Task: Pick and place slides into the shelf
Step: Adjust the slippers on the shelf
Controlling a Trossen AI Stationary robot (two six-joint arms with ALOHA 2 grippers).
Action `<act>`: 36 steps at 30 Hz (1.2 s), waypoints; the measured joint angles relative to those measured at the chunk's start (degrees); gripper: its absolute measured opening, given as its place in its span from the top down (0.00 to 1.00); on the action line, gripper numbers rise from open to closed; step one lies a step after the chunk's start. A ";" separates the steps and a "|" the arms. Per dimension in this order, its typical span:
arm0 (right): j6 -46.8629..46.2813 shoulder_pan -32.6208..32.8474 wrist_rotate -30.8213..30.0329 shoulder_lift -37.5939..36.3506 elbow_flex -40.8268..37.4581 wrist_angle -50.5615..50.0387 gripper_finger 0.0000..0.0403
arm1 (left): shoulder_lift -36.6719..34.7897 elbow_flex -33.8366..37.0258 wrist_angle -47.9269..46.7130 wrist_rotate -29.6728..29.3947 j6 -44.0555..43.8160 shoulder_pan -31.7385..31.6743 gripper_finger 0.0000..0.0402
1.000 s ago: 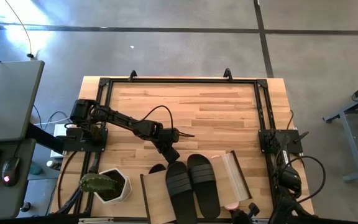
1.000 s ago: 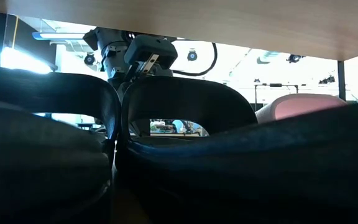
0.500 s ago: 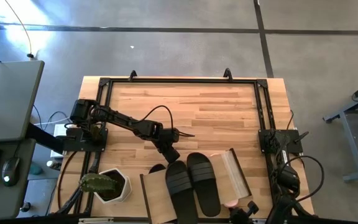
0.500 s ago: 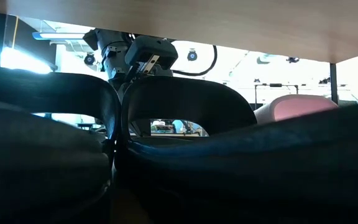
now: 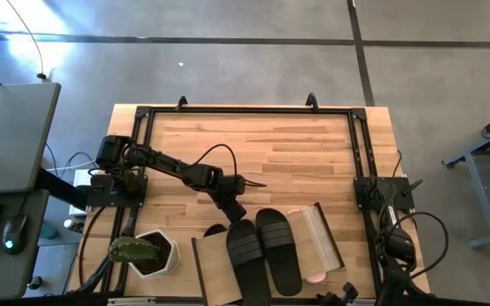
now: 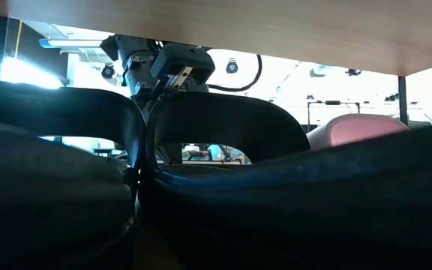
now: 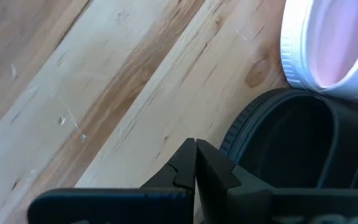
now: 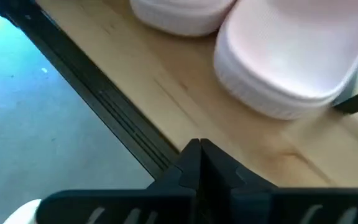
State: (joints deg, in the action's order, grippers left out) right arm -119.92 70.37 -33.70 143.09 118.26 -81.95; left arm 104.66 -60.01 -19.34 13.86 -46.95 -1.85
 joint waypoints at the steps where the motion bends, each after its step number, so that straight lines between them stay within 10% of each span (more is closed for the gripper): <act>1: 0.09 0.12 -0.18 0.00 0.93 -1.14 1.00 | 0.00 0.00 -0.01 -0.31 0.02 0.00 1.00; 13: 0.35 2.67 -4.55 -0.29 16.74 -7.96 1.00 | 0.00 0.00 1.92 -0.27 0.53 0.02 1.00; 36: 9.70 8.83 -24.21 -12.87 15.54 -8.02 1.00 | 0.00 0.00 -3.45 -13.15 -3.37 -0.80 1.00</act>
State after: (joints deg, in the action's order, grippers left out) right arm -110.22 79.20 -57.92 130.21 133.80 -89.97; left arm 104.66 -60.01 -22.79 0.71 -50.33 -2.65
